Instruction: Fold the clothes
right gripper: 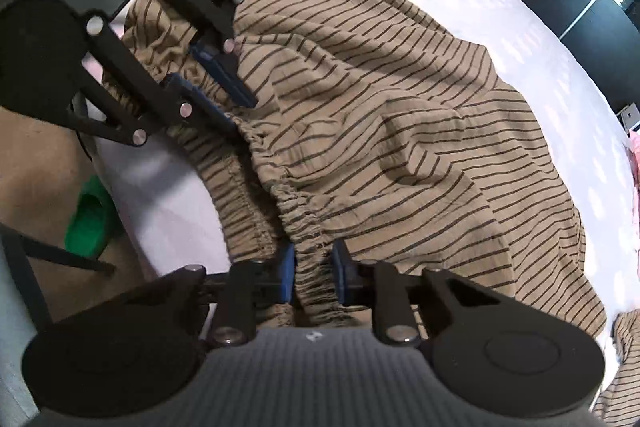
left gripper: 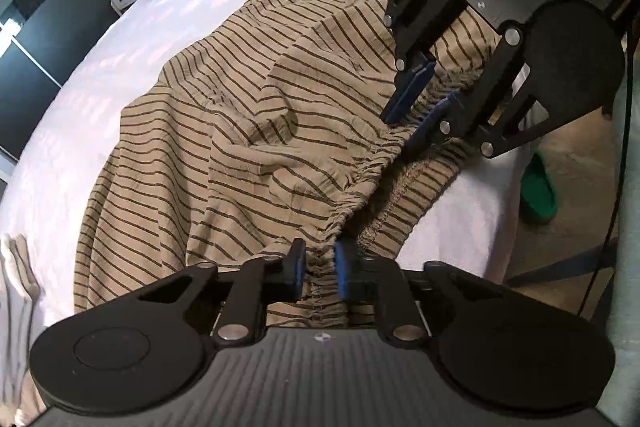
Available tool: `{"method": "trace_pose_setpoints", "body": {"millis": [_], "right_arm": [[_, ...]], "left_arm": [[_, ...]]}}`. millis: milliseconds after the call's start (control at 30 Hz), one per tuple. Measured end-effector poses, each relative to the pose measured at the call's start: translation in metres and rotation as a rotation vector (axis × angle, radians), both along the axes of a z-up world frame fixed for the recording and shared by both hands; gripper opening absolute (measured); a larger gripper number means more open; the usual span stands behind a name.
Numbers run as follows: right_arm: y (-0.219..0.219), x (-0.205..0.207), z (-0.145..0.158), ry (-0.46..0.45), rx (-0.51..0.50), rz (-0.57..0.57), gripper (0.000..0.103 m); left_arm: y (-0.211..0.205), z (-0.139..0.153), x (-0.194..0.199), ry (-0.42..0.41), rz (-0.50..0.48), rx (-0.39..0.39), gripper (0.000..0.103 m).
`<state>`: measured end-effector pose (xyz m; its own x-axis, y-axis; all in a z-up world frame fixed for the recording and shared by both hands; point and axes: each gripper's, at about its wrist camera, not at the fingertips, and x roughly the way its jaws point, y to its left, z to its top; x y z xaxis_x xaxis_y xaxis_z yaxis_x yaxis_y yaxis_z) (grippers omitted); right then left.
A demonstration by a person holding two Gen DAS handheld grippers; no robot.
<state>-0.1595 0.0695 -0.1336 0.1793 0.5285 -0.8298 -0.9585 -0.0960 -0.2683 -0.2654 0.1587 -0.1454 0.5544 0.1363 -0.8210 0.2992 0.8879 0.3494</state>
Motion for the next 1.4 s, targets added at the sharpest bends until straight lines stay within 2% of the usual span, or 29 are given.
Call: {"method": "trace_pose_setpoints", "body": {"millis": [33, 67, 200, 300, 600, 700, 733, 767, 800, 833, 900, 1067, 1233, 1400], "right_arm": [[-0.001, 0.001, 0.004, 0.010, 0.011, -0.005, 0.009], [-0.002, 0.002, 0.007, 0.020, 0.021, -0.010, 0.008], [-0.009, 0.000, 0.020, 0.048, 0.048, 0.003, 0.007], [-0.014, -0.007, 0.021, 0.059, 0.026, 0.047, 0.006], [-0.015, -0.020, 0.003, 0.014, -0.033, 0.097, 0.007], [-0.015, -0.024, -0.004, -0.002, -0.052, 0.112, 0.016], [-0.015, -0.025, -0.006, -0.008, -0.058, 0.117, 0.025], [-0.016, -0.026, -0.006, -0.012, -0.059, 0.114, 0.039], [-0.019, -0.026, -0.004, -0.018, -0.053, 0.108, 0.043], [-0.024, -0.026, -0.001, -0.031, -0.045, 0.110, 0.046], [-0.033, -0.030, 0.002, -0.078, -0.036, 0.123, 0.046], [-0.048, -0.044, 0.000, -0.258, -0.047, 0.194, 0.048], [-0.062, -0.060, -0.013, -0.395, -0.096, 0.297, 0.052], [-0.063, -0.064, -0.033, -0.480, -0.148, 0.337, 0.052]], "left_arm": [[-0.001, 0.002, -0.002, -0.001, -0.010, 0.005, 0.005], [-0.002, 0.003, -0.003, -0.002, -0.020, 0.009, 0.005], [-0.006, 0.011, -0.010, 0.008, -0.062, 0.020, 0.003], [-0.007, 0.013, -0.018, 0.030, -0.097, 0.016, 0.002], [-0.016, -0.015, -0.018, 0.074, -0.151, 0.118, 0.004], [-0.017, -0.020, -0.020, 0.078, -0.170, 0.148, 0.011], [-0.017, -0.019, -0.022, 0.074, -0.172, 0.158, 0.020], [-0.017, -0.017, -0.024, 0.068, -0.167, 0.165, 0.025], [-0.017, -0.015, -0.027, 0.062, -0.163, 0.175, 0.035], [-0.017, -0.013, -0.032, 0.053, -0.164, 0.188, 0.043], [-0.019, -0.011, -0.045, 0.042, -0.183, 0.227, 0.046], [-0.027, -0.018, -0.069, 0.051, -0.253, 0.360, 0.046], [-0.031, -0.028, -0.074, 0.086, -0.282, 0.396, 0.046], [-0.038, -0.051, -0.073, 0.131, -0.334, 0.508, 0.046]]}}
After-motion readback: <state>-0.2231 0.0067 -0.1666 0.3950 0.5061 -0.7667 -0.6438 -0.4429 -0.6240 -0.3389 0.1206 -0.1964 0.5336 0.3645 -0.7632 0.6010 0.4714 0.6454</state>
